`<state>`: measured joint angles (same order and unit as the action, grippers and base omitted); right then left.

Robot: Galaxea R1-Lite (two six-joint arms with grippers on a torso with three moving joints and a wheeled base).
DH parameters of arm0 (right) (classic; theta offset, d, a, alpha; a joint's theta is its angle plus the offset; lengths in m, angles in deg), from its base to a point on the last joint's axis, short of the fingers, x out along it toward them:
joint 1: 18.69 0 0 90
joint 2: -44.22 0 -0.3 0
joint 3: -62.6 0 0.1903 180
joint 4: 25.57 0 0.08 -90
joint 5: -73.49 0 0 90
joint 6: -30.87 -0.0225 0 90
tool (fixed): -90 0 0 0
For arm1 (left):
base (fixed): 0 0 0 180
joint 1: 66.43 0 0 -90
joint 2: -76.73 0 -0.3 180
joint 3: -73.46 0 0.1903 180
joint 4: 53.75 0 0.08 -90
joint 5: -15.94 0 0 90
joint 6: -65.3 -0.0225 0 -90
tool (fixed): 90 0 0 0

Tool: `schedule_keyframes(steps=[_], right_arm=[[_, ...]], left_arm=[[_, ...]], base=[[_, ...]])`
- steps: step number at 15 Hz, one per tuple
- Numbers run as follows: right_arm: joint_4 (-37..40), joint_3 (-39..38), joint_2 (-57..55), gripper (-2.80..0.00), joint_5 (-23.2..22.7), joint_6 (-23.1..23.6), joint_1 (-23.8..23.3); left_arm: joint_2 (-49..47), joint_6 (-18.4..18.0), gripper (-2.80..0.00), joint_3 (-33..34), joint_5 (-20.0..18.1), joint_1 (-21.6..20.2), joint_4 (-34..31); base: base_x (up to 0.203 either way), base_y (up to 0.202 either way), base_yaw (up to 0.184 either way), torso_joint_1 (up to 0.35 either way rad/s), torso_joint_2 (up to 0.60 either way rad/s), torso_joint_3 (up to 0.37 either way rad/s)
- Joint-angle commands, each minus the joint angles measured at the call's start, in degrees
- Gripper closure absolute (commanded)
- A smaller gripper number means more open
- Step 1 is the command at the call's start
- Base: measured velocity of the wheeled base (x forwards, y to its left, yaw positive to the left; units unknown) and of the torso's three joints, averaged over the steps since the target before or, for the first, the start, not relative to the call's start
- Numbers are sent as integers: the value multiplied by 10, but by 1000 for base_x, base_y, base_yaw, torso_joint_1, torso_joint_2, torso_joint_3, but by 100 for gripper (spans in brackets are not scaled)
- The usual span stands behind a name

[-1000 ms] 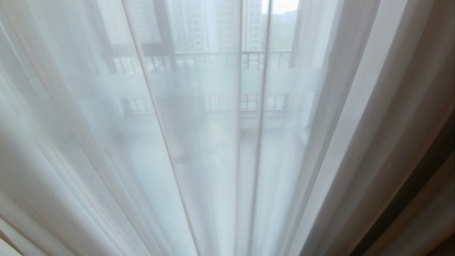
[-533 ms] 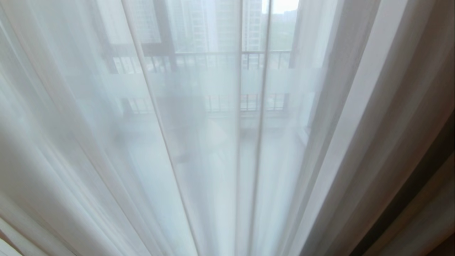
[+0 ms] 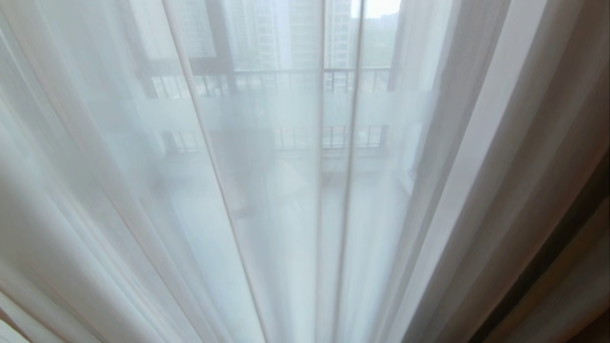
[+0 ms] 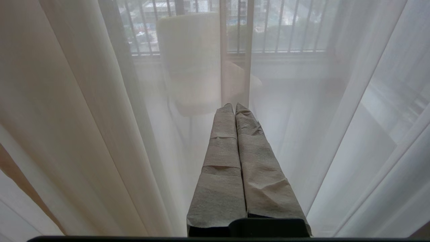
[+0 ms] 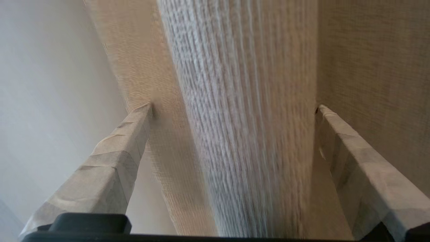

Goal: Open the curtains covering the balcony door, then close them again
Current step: Close the outer curtains on both sides

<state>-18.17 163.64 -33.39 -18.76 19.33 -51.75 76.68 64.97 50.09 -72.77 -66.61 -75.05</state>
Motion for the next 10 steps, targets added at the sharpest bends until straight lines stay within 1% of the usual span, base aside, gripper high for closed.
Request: schedule_keyframes(steps=[1,3,4,10], right_arm=[[-6,1,-11,-280,0,-1,8],[-7,13,-21,-280,0,-1,12],[-7,16,-25,0,0,-1,12],[-7,19,-24,0,0,-1,12]], left_arm=[[0,0,0,0,0,0,0],[0,0,0,0,0,-1,0],[0,0,0,0,0,0,0],[0,0,0,0,0,0,0]], base=[[0,0,0,0,0,0],[0,0,0,0,0,0],[0,0,0,0,0,0],[0,0,0,0,0,0]])
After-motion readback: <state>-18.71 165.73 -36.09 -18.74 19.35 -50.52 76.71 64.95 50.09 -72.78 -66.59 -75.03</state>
